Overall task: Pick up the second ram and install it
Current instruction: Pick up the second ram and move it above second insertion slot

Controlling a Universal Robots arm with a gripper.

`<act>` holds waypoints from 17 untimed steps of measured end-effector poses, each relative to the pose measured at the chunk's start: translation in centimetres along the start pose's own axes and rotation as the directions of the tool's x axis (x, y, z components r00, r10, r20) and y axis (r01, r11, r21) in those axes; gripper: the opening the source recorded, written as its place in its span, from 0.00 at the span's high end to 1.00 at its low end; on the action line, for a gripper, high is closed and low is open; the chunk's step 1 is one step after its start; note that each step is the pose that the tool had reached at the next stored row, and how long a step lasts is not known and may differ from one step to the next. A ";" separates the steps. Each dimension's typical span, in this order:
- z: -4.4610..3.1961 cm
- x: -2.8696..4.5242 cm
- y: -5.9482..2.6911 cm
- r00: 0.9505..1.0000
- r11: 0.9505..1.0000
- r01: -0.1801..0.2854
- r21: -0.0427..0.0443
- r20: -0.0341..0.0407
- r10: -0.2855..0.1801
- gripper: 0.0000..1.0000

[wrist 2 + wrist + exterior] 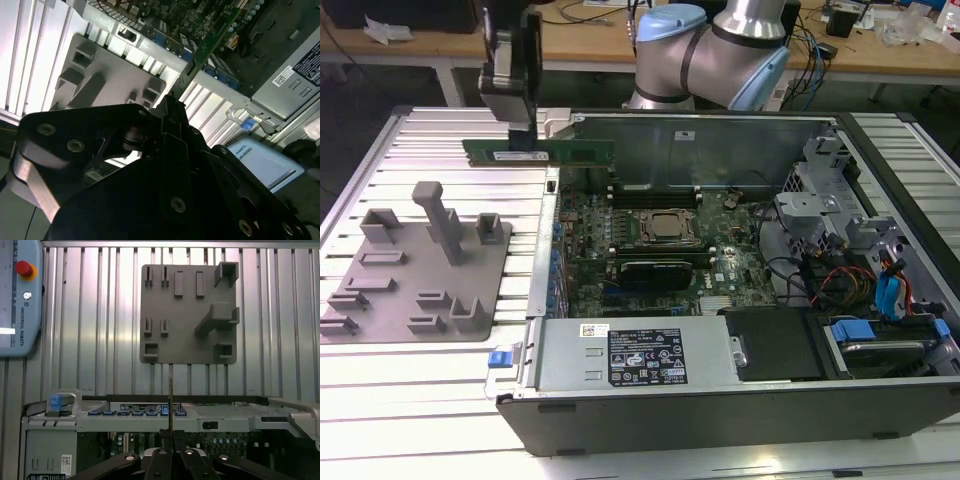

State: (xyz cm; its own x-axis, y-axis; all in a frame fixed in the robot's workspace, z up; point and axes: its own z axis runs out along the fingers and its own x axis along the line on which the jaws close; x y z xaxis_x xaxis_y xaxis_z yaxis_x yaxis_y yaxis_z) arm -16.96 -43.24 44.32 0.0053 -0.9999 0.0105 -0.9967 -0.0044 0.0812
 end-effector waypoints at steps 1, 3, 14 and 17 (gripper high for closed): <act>-0.06 0.02 -0.66 1.000 1.000 0.000 -0.001 0.000 0.000 0.91; -0.19 0.08 -2.35 1.000 1.000 0.000 -0.003 0.000 0.000 0.91; -0.80 0.32 -9.81 1.000 1.000 0.000 -0.011 0.000 0.000 0.91; -0.90 0.33 -11.31 1.000 1.000 0.000 -0.013 0.000 0.000 0.91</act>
State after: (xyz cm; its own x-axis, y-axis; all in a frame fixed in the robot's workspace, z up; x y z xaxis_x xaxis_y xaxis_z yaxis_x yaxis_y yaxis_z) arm -5.61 -43.51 44.30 0.0057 -0.9999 0.0105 -0.9955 -0.0046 0.0942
